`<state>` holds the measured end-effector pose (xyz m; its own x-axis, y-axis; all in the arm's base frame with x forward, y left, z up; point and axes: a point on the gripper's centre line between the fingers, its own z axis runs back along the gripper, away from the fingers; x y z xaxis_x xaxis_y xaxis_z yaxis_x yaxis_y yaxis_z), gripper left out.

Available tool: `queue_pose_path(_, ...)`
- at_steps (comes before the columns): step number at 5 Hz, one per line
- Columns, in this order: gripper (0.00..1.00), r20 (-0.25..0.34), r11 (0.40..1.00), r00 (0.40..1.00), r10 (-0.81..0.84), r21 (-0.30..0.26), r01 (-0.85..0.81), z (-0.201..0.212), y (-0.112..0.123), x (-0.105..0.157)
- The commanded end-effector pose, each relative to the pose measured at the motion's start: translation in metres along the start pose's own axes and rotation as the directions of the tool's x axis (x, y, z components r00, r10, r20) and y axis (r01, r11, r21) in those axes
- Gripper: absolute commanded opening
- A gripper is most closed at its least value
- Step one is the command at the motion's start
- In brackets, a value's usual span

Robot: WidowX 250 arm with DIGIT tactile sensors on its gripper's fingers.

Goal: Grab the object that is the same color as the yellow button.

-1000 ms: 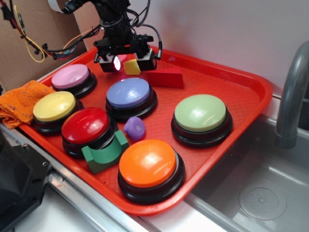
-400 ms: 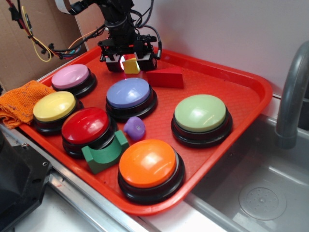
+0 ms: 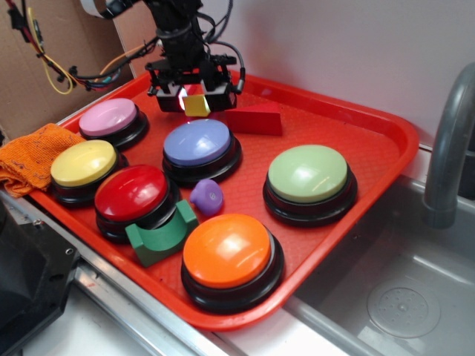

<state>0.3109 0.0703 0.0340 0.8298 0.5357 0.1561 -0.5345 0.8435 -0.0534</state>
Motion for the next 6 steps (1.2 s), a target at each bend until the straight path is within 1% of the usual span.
queue_pose_path(1,0.00,-0.016,0.986,0.986,-0.165,-0.002,0.165,0.085,-0.017,0.004)
queue_pose_path(2,0.00,-0.064,0.968,0.966,-0.251,-0.024,0.249,0.116,-0.019,-0.015)
queue_pose_path(3,0.00,-0.087,0.956,0.952,-0.293,-0.048,0.290,0.136,-0.014,-0.031)
queue_pose_path(4,0.00,-0.140,0.963,0.953,-0.268,-0.062,0.261,0.152,-0.007,-0.049)
queue_pose_path(5,0.00,-0.125,0.976,0.969,-0.214,-0.058,0.209,0.154,-0.006,-0.057)
queue_pose_path(6,0.00,-0.137,0.982,0.973,-0.184,-0.064,0.177,0.154,0.001,-0.050)
